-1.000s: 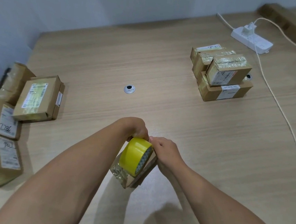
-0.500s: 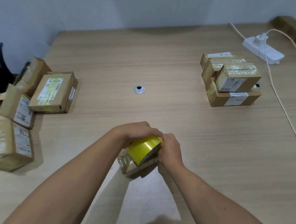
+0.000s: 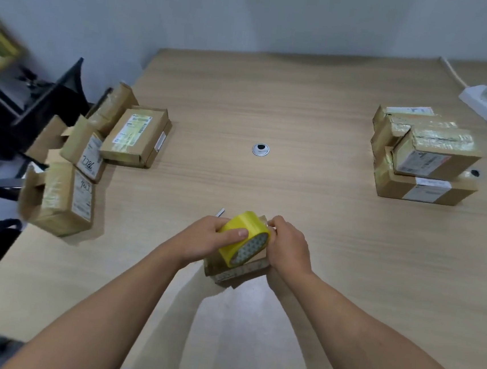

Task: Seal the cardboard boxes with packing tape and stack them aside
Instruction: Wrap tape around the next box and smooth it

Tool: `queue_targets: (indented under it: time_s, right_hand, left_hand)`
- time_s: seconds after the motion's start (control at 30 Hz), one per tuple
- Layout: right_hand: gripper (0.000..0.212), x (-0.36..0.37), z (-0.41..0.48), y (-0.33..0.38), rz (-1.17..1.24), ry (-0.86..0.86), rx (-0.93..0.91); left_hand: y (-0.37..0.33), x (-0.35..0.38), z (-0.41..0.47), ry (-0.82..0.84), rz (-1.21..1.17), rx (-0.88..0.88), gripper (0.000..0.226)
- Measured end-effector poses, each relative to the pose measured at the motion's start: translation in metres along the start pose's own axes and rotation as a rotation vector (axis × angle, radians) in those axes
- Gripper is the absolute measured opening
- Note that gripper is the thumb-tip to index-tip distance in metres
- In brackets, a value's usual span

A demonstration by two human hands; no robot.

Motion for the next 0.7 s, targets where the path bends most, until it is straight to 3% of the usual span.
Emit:
queue_targets:
  time_s: [0.17,0.37,0.6,0.7]
  right_hand:
    - [0.031,0.007,-0.001,-0.007,0.276,-0.021,0.065]
    - [0.039,0.018,-0.001,-0.012,0.177,-0.011,0.048]
    - [0.038,0.021,-0.005,-0.016,0.117,0.016,0.076]
    - [0.036,0.023,-0.003,-0.014,0.142,0.017,0.080]
  left_hand:
    - [0.004,0.005,-0.002,0.014,-0.060,-0.004,0.059]
    - [-0.003,0.002,0.004,0.023,-0.023,0.020,0.040]
    - [-0.008,-0.027,0.011,-0.004,0.328,0.035,0.068]
    - [-0.001,-0.036,0.008,0.000,0.382,0.000,0.065]
Point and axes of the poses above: each hand's wrist, its own z-axis towards the middle knuckle, its own x-axis out of the palm, y = z × x, the point moved 10 cm from there along z, towards the middle knuckle, and after that the axes turned 13 degrees about -x, right-handed, at the moved point
